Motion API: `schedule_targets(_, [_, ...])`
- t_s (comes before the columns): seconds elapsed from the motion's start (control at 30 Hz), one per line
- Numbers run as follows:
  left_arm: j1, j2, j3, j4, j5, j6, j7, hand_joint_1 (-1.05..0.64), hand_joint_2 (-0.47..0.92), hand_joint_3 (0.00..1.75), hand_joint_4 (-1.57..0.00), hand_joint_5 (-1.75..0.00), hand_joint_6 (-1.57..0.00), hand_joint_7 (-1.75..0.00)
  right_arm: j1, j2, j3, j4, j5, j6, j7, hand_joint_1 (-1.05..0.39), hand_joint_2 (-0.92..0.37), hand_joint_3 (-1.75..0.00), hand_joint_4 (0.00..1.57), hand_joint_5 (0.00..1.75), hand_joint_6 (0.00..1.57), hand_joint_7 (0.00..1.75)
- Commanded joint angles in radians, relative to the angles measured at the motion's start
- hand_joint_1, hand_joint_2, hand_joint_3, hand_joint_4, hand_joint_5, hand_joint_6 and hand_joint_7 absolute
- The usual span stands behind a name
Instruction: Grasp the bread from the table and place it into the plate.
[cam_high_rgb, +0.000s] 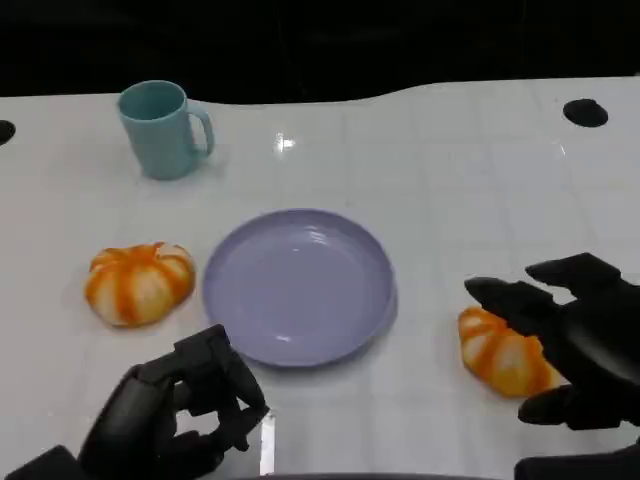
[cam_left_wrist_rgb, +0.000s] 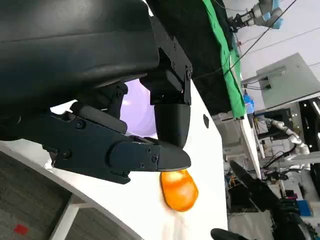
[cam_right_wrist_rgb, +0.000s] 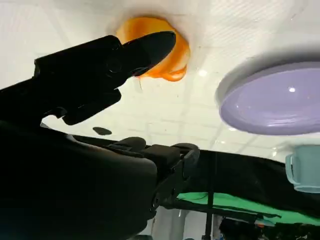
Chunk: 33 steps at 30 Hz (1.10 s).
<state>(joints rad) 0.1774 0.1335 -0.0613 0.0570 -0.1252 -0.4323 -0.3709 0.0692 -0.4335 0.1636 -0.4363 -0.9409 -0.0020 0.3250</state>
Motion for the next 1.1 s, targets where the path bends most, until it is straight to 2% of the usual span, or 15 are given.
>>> schedule_targets(0.03, [0.007,0.01,0.001,-0.011,0.006,0.002,0.001,-0.53,0.92,0.33,-0.68,-1.75,-0.59,-1.58,-0.043,-0.015,0.026,0.072,-0.027,-0.004,-0.02,-0.64,-0.81,0.0,0.05,0.45,0.27,0.02])
schedule_targets(0.33, [0.012,0.009,-0.001,-0.016,0.006,0.005,0.003,-0.55,0.92,0.32,-0.69,-1.75,-0.59,-1.56,-0.139,-0.011,0.091,0.251,-0.067,0.016,-0.037,-0.64,-0.83,-0.01,0.06,0.45,0.27,0.01])
schedule_targets(0.47, [0.017,0.01,0.0,-0.021,0.007,0.006,0.004,-0.56,0.92,0.32,-0.68,-1.75,-0.59,-1.55,-0.205,-0.008,0.142,0.388,-0.106,0.026,-0.078,-0.65,-0.84,-0.01,0.1,0.43,0.28,0.01])
schedule_targets(0.73, [0.022,0.009,-0.001,-0.033,0.007,0.014,0.004,-0.57,0.92,0.33,-0.68,-1.75,-0.6,-1.54,-0.285,0.002,0.208,0.564,-0.101,0.039,-0.15,-0.63,-0.86,-0.01,0.16,0.38,0.32,0.02])
schedule_targets(0.77, [0.023,0.008,-0.002,-0.037,0.007,0.016,0.005,-0.58,0.92,0.33,-0.68,-1.75,-0.6,-1.54,-0.294,0.004,0.215,0.587,-0.101,0.039,-0.164,-0.63,-0.87,-0.01,0.2,0.36,0.34,0.02])
schedule_targets(0.87, [0.028,0.008,-0.003,-0.047,0.013,0.025,0.011,-0.58,0.92,0.33,-0.68,-1.75,-0.6,-1.55,-0.319,0.012,0.23,0.656,-0.084,0.023,-0.229,-0.56,-0.89,0.0,0.46,0.21,0.47,0.02])
schedule_targets(0.9, [0.028,0.008,-0.003,-0.049,0.016,0.026,0.013,-0.59,0.92,0.33,-0.68,-1.75,-0.6,-1.55,-0.325,0.018,0.229,0.678,-0.067,0.012,-0.257,-0.49,-0.88,0.0,0.63,0.2,0.57,0.04])
schedule_targets(0.97, [0.03,0.008,-0.004,-0.053,0.019,0.027,0.014,-0.59,0.92,0.33,-0.68,-1.75,-0.6,-1.54,-0.335,0.032,0.219,0.722,-0.018,-0.022,-0.311,-0.41,-0.88,0.0,0.8,0.22,0.67,0.06])
schedule_targets(1.0, [0.03,0.008,-0.004,-0.056,0.021,0.028,0.015,-0.59,0.92,0.33,-0.68,-1.75,-0.6,-1.54,-0.342,0.042,0.211,0.755,0.013,-0.054,-0.356,-0.32,-0.88,0.0,0.9,0.39,0.79,0.06])
schedule_targets(1.03, [0.03,0.007,-0.005,-0.057,0.024,0.027,0.016,-0.58,0.92,0.33,-0.68,-1.75,-0.6,-1.54,-0.351,0.047,0.21,0.787,0.033,-0.082,-0.396,-0.21,-0.89,0.0,0.95,0.85,1.02,0.08])
schedule_targets(1.1, [0.031,0.006,-0.006,-0.061,0.027,0.027,0.016,-0.58,0.92,0.33,-0.68,-1.75,-0.6,-1.54,-0.368,0.047,0.218,0.832,0.05,-0.117,-0.447,-0.16,-0.91,-0.03,0.94,1.5,1.27,0.1])
